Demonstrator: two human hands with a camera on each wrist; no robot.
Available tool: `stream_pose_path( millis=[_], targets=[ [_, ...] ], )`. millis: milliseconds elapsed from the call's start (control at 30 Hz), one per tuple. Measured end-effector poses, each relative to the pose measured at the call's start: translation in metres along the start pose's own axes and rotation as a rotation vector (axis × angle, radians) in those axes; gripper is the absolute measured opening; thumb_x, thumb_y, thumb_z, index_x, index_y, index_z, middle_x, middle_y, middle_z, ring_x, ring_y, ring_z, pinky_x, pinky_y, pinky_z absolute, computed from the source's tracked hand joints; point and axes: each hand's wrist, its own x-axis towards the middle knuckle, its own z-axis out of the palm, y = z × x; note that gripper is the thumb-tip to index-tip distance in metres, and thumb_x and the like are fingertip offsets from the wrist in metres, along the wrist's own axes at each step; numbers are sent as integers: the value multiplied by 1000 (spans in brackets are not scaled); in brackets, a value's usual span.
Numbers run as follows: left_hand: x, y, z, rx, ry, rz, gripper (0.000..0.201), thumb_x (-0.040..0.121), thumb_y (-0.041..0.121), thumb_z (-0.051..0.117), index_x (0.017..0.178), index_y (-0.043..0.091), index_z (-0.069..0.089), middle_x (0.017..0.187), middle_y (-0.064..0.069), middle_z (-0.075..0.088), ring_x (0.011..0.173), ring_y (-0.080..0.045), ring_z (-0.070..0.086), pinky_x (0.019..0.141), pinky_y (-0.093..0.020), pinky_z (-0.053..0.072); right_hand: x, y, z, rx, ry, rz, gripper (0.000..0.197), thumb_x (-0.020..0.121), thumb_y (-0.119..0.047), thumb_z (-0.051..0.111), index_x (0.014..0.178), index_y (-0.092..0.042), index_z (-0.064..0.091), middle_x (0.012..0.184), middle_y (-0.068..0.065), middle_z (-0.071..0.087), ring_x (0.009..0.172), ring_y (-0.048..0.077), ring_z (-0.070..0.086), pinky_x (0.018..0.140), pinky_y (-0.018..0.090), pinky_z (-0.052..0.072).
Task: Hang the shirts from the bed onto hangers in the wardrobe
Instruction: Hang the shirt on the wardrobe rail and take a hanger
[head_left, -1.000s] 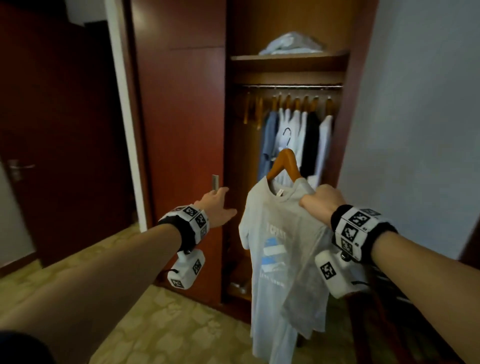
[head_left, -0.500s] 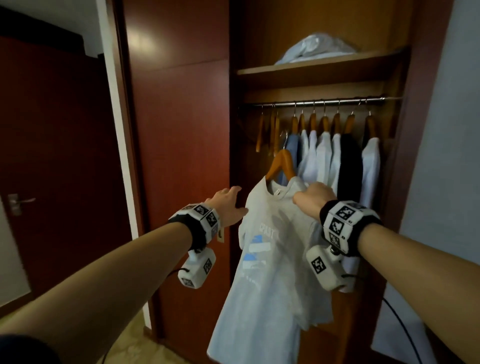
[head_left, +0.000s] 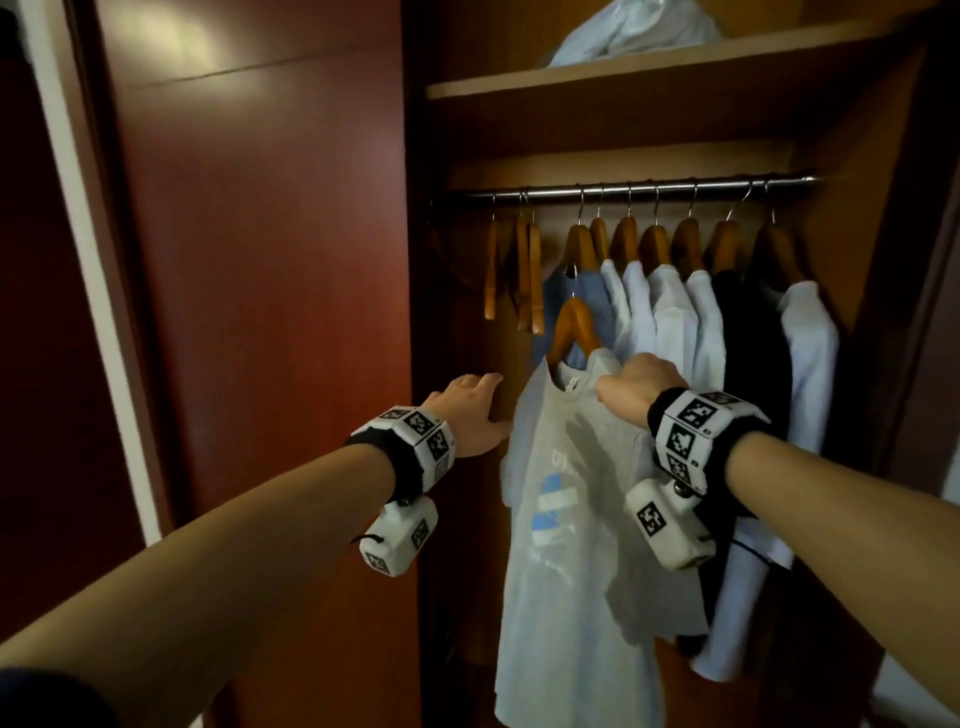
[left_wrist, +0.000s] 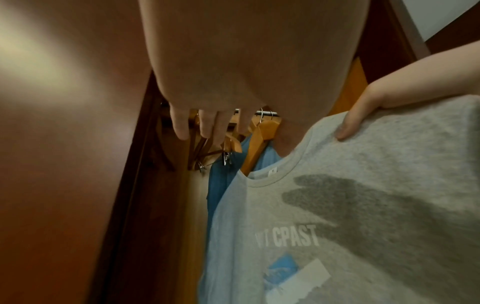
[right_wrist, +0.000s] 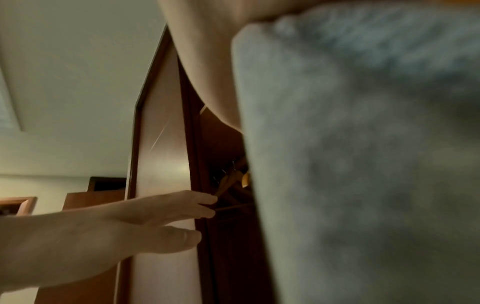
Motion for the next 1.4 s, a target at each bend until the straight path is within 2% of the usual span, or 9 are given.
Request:
stream_pose_path(
  millis=[267, 400, 500, 667, 833, 967, 1133, 1233, 1400],
  targets=[
    [123, -17, -51, 24, 122, 105, 74, 96, 48, 50, 156, 23, 15, 160, -8, 22, 147, -27, 24, 117, -46, 27, 87, -61, -6, 109, 140, -18, 58, 103, -37, 42, 151, -9, 27, 155, 12, 32, 136, 31, 40, 110, 36, 37],
    [170, -20, -80, -14, 173, 84, 75, 95, 46, 54, 156, 23, 16, 160, -10, 21, 147, -29, 22, 116, -46, 30, 134, -90, -14, -40, 147, 0, 35, 101, -37, 43, 119, -8, 52, 128, 16, 53, 118, 34, 52, 92, 38, 45],
    [198, -20, -93, -49, 205, 79, 74, 95, 43, 55, 156, 24, 16, 158, -10, 24, 146, -29, 24, 115, -46, 32, 170, -104, -19, -64, 138, -42, 40, 101, -34, 46, 130, -6, 50, 125, 18, 53, 113, 33, 53, 97, 40, 44],
    [236, -22, -84, -66, 196, 80, 73, 95, 43, 55, 155, 25, 17, 159, -8, 21, 146, -27, 25, 116, -44, 31, 212, -116, -10, -128, 125, -76, 30, 99, -23, 50, 123, -5, 54, 91, 11, 51, 85, 27, 55, 76, 34, 43],
    [261, -18, -66, 3, 207, 133, 70, 96, 44, 52, 155, 24, 19, 159, -3, 24, 146, -23, 22, 116, -42, 29, 234, -105, 10, -166, 83, -92, 18, 101, -27, 43, 96, -13, 53, 95, 11, 55, 103, 33, 58, 100, 47, 47],
    [275, -15, -59, 48, 225, 137, 70, 96, 44, 50, 155, 22, 19, 160, -2, 23, 148, -21, 19, 118, -44, 24, 241, -99, 24, -166, 79, -73, 21, 100, -28, 45, 104, -9, 52, 112, 13, 57, 109, 34, 57, 96, 46, 50],
    [280, -15, -47, 78, 214, 150, 65, 97, 47, 46, 154, 29, 21, 160, 0, 23, 147, -23, 19, 118, -47, 21, 234, -97, 28, -204, 60, -61, 24, 99, -25, 47, 111, -4, 53, 76, 5, 31, 115, 32, 50, 87, 37, 41],
    [278, -15, -43, 74, 206, 151, 55, 99, 52, 38, 150, 37, 27, 159, 1, 25, 146, -25, 20, 115, -49, 19, 234, -98, 29, -255, 93, -118, 17, 95, -26, 54, 92, -11, 46, 87, 9, 44, 111, 32, 52, 92, 40, 45],
    [277, -15, -40, 120, 212, 138, 54, 98, 48, 38, 149, 32, 32, 158, -4, 26, 145, -28, 22, 115, -52, 19, 227, -107, 48, -566, 276, -406, 62, 83, -31, 73, 136, -15, 45, 141, 13, 35, 128, 35, 37, 95, 43, 44]
  ],
)
